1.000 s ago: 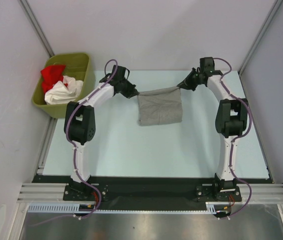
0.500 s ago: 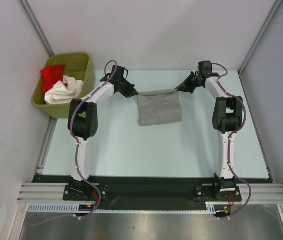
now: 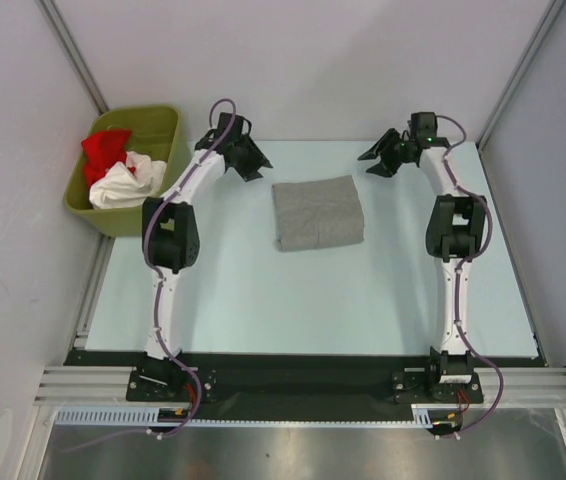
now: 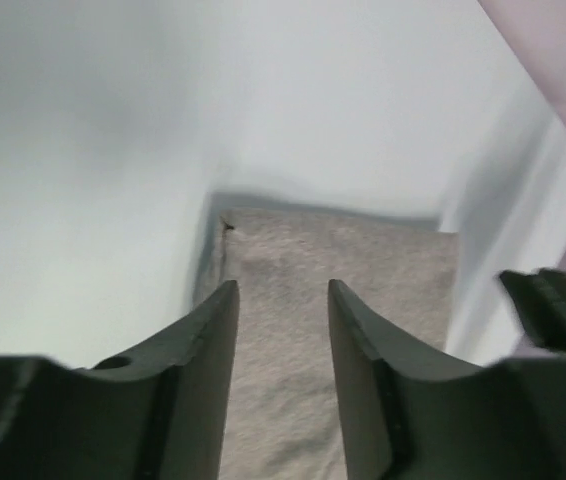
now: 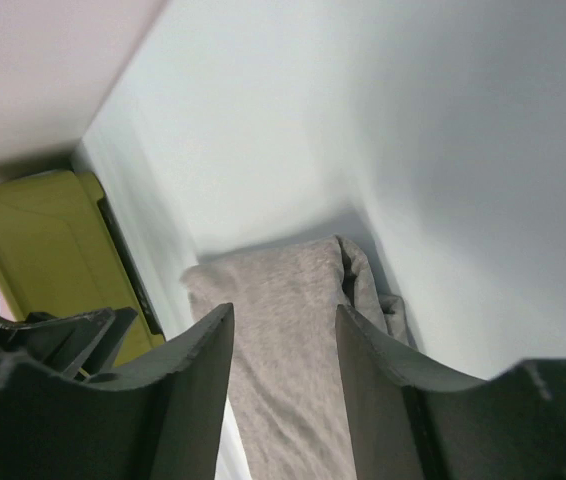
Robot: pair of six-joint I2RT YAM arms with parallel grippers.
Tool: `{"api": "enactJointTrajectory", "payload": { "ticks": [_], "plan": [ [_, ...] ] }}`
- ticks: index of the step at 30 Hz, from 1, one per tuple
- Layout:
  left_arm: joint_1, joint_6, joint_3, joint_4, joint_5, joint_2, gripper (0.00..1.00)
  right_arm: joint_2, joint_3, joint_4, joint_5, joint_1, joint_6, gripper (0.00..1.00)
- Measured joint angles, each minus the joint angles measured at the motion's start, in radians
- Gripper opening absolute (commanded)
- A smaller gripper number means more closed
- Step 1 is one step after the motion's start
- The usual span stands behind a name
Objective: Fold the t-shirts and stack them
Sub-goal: Fold the tshirt
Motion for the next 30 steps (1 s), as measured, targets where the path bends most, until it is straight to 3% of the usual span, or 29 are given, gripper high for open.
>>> {"api": "enactJointTrajectory", "payload": {
  "ticks": [3,6,9,12,13,16,21,27,30],
  "plan": [
    [0.001,0.090,-0.043,-0.016,-0.022,-0.076,0.50,-0.021,0.054,-0.054,0.006,-0.042,-0.058,0.60],
    [-0.010,0.160,-0.183,-0.019,-0.024,-0.211,0.48,-0.118,-0.029,-0.084,0.013,-0.078,-0.119,0.57],
    [-0.052,0.200,-0.329,0.013,0.011,-0.336,0.46,-0.281,-0.242,-0.046,-0.006,-0.082,-0.150,0.48],
    [-0.138,0.211,-0.445,0.088,0.080,-0.408,0.42,-0.413,-0.415,-0.006,-0.066,-0.035,-0.164,0.31],
    [-0.168,0.214,-0.467,0.114,0.106,-0.413,0.42,-0.443,-0.460,0.013,-0.092,-0.007,-0.170,0.21],
    [-0.243,0.207,-0.515,0.185,0.176,-0.402,0.41,-0.489,-0.581,0.100,-0.156,0.080,-0.179,0.11],
    [-0.259,0.208,-0.558,0.258,0.245,-0.338,0.40,-0.463,-0.777,0.225,-0.251,0.130,-0.157,0.07],
    [-0.174,0.259,-0.613,0.265,0.279,-0.201,0.40,-0.332,-0.814,0.235,-0.251,0.055,-0.203,0.07],
    [-0.140,0.312,-0.613,0.253,0.311,-0.206,0.43,-0.326,-0.806,0.194,-0.250,0.019,-0.246,0.09]
  ]
}}
